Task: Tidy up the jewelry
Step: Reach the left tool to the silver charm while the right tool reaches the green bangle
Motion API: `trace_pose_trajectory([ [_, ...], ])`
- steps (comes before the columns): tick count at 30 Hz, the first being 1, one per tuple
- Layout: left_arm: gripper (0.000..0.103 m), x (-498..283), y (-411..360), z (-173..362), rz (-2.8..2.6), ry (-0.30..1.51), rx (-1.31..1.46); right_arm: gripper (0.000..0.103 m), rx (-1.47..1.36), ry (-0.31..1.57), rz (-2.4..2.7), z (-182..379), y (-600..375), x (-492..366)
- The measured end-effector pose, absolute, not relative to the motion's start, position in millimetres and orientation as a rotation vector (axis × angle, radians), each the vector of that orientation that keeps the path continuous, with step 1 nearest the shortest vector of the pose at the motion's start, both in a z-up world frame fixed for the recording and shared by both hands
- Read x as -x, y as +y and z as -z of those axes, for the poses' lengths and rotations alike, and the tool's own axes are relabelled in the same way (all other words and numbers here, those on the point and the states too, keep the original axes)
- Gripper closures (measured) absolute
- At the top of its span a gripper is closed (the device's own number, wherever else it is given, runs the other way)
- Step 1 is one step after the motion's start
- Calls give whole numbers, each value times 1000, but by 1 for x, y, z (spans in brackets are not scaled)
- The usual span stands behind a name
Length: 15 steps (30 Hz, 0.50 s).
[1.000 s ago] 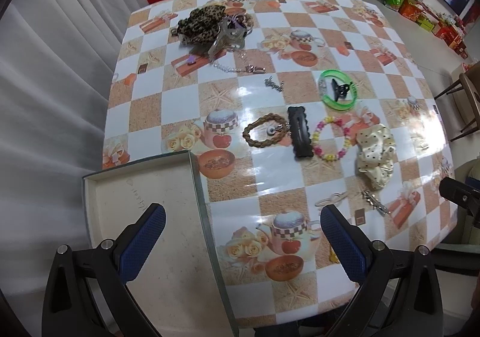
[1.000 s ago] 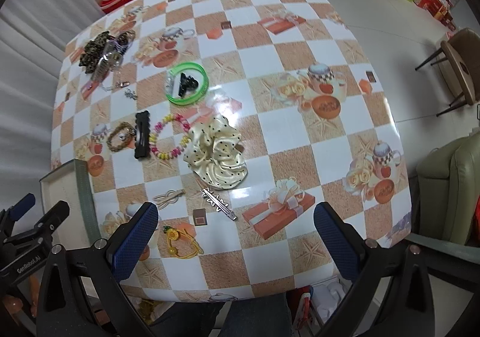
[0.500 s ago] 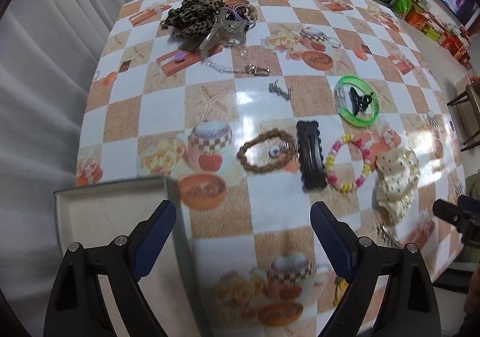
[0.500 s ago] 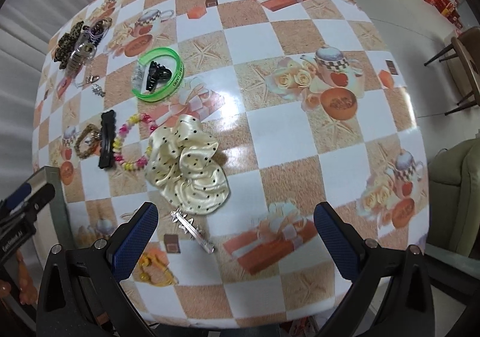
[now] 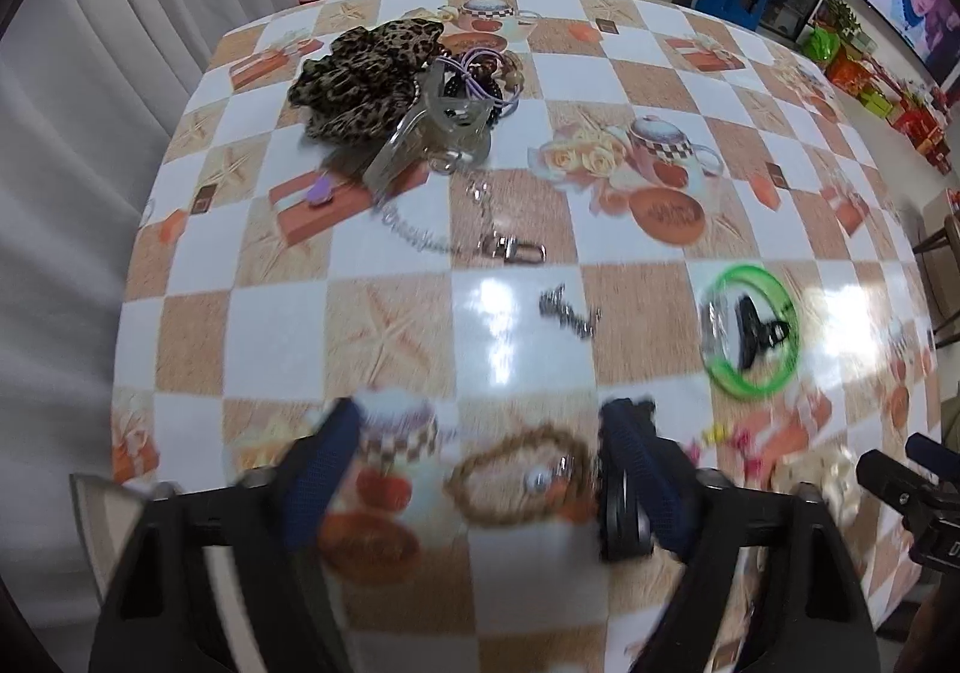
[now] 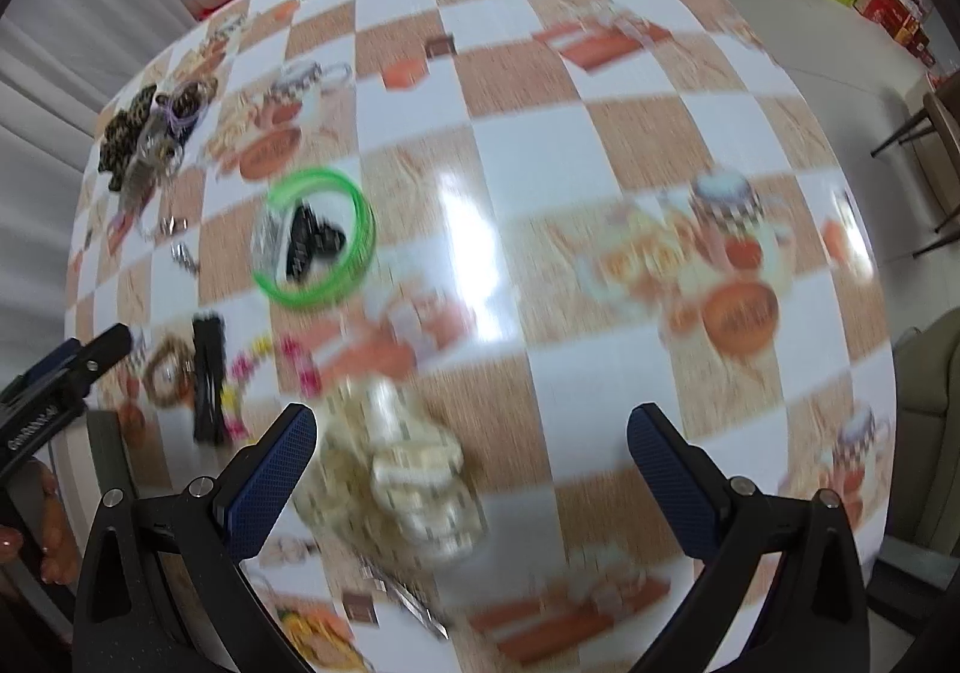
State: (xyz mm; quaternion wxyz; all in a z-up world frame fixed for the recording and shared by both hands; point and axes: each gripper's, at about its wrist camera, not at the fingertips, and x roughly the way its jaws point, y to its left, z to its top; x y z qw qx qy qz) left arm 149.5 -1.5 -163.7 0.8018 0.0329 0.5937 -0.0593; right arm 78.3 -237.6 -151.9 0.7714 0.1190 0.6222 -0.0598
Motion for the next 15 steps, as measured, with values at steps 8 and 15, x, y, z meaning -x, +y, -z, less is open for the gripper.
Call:
trace_pose_trajectory([
  [8,19,-177,-17,186,124,1287,-35,26,-270,1342,106,167,-238,-129],
  [15,21,-189,-28,200,132,1292,-38,39,-285,1375,52,189,-229,-149],
])
